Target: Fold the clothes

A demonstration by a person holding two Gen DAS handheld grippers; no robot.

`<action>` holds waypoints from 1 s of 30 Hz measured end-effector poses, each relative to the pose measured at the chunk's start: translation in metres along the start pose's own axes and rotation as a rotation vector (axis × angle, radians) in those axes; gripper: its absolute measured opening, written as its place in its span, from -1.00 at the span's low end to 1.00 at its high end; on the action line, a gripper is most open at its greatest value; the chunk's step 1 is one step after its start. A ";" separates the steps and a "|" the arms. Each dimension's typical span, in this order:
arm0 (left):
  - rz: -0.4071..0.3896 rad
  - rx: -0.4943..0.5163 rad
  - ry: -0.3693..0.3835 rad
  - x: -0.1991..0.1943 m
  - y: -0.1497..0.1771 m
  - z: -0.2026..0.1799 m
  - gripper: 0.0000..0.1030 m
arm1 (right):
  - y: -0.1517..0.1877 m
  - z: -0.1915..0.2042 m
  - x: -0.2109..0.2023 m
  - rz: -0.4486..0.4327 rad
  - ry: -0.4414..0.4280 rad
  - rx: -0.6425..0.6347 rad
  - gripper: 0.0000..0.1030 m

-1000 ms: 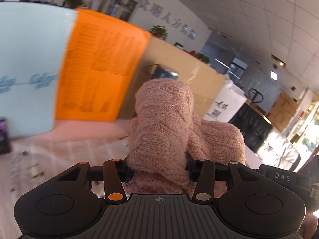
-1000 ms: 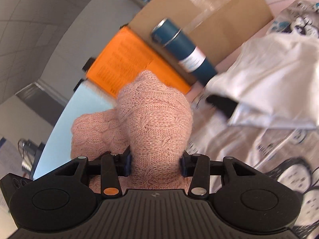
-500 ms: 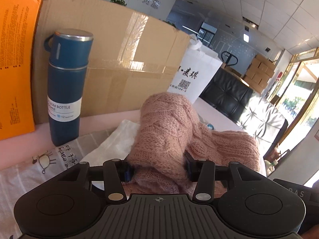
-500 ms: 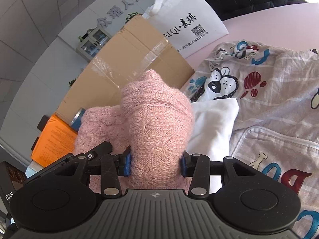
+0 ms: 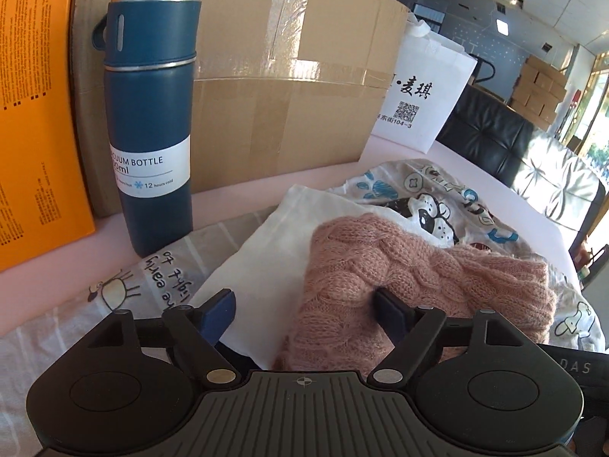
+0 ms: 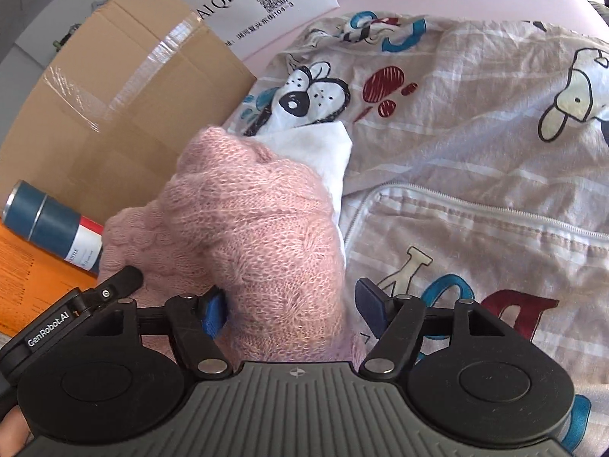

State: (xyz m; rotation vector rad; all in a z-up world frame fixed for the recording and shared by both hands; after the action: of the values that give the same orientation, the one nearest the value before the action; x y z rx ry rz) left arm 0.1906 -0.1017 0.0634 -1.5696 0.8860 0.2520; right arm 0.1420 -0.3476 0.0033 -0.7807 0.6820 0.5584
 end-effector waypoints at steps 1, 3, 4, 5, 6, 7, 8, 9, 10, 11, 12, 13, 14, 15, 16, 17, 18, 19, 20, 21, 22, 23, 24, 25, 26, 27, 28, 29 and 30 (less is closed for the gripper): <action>-0.004 0.012 -0.008 -0.002 0.000 0.000 0.58 | 0.002 0.001 0.001 -0.001 0.012 -0.011 0.38; -0.012 0.037 -0.025 -0.007 -0.001 -0.001 0.58 | 0.004 0.004 -0.001 -0.009 0.027 -0.025 0.41; -0.016 0.049 -0.034 -0.010 -0.002 -0.001 0.58 | 0.004 0.005 -0.005 -0.018 0.023 -0.021 0.41; -0.034 0.057 -0.039 -0.022 0.000 -0.001 0.60 | 0.004 0.006 -0.011 -0.031 0.013 -0.017 0.41; -0.052 0.064 -0.045 -0.034 0.001 -0.001 0.61 | 0.004 0.007 -0.018 -0.046 0.002 -0.016 0.41; -0.070 0.071 -0.050 -0.046 0.002 -0.002 0.66 | 0.004 0.008 -0.025 -0.062 -0.006 -0.018 0.42; -0.088 0.079 -0.056 -0.058 0.004 -0.002 0.74 | 0.004 0.010 -0.034 -0.082 -0.018 -0.027 0.42; -0.106 0.086 -0.062 -0.071 0.005 -0.002 0.76 | 0.004 0.012 -0.045 -0.107 -0.033 -0.045 0.43; -0.123 0.093 -0.067 -0.083 0.006 -0.002 0.78 | 0.004 0.013 -0.056 -0.133 -0.047 -0.069 0.44; -0.134 0.098 -0.074 -0.094 0.010 -0.003 0.79 | 0.004 0.015 -0.067 -0.161 -0.060 -0.097 0.47; -0.140 0.102 -0.081 -0.103 0.013 -0.005 0.79 | 0.004 0.016 -0.078 -0.188 -0.073 -0.125 0.50; -0.147 0.105 -0.088 -0.113 0.016 -0.006 0.79 | 0.003 0.017 -0.090 -0.218 -0.088 -0.157 0.51; -0.155 0.106 -0.092 -0.123 0.020 -0.008 0.80 | 0.003 0.017 -0.103 -0.247 -0.104 -0.191 0.55; -0.163 0.106 -0.097 -0.132 0.023 -0.009 0.80 | 0.003 0.016 -0.116 -0.271 -0.118 -0.219 0.58; -0.171 0.107 -0.101 -0.142 0.027 -0.010 0.80 | 0.003 0.014 -0.129 -0.296 -0.132 -0.248 0.59; -0.180 0.107 -0.105 -0.151 0.030 -0.012 0.81 | 0.003 0.013 -0.142 -0.321 -0.146 -0.276 0.62; -0.188 0.108 -0.109 -0.161 0.034 -0.013 0.81 | 0.003 0.011 -0.156 -0.345 -0.154 -0.305 0.64; -0.196 0.108 -0.114 -0.170 0.037 -0.014 0.81 | 0.003 0.008 -0.171 -0.369 -0.156 -0.334 0.65; -0.204 0.109 -0.118 -0.180 0.041 -0.016 0.82 | 0.003 0.005 -0.189 -0.397 -0.153 -0.365 0.68; -0.213 0.112 -0.121 -0.188 0.043 -0.018 0.82 | 0.004 0.000 -0.208 -0.428 -0.143 -0.397 0.69; -0.220 0.115 -0.119 -0.195 0.045 -0.019 0.84 | 0.005 -0.004 -0.226 -0.459 -0.132 -0.425 0.70; -0.227 0.118 -0.116 -0.202 0.047 -0.020 0.85 | 0.007 -0.009 -0.245 -0.494 -0.116 -0.451 0.72; -0.231 0.124 -0.104 -0.209 0.049 -0.022 0.86 | 0.010 -0.015 -0.266 -0.535 -0.097 -0.474 0.74; -0.233 0.132 -0.092 -0.214 0.051 -0.024 0.86 | 0.014 -0.021 -0.286 -0.582 -0.067 -0.494 0.76; -0.235 0.139 -0.084 -0.218 0.053 -0.026 0.86 | 0.018 -0.028 -0.306 -0.632 -0.030 -0.513 0.81; -0.236 0.143 -0.077 -0.222 0.055 -0.028 0.86 | 0.023 -0.034 -0.324 -0.678 0.007 -0.532 0.88; -0.237 0.147 -0.070 -0.225 0.056 -0.029 0.86 | 0.029 -0.041 -0.343 -0.726 0.054 -0.550 0.91; -0.238 0.147 -0.056 -0.229 0.059 -0.032 0.86 | 0.037 -0.049 -0.364 -0.774 0.116 -0.568 0.95; -0.239 0.147 -0.042 -0.232 0.061 -0.035 0.86 | 0.043 -0.056 -0.382 -0.817 0.184 -0.580 0.96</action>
State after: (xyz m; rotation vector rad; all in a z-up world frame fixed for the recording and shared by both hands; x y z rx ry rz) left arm -0.0186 -0.0407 0.1696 -1.5106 0.6613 0.0475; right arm -0.1562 -0.4431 0.2334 -1.5628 0.3058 -0.0855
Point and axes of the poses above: each gripper's, at about its wrist camera, not at the fingertips, and x roughly the way its jaws point, z to its left, y to its underside, the point moved 1 cm from there along x, roughly the way its jaws point, and after that the axes turned 1 degree about y, right-handed, at the moved point
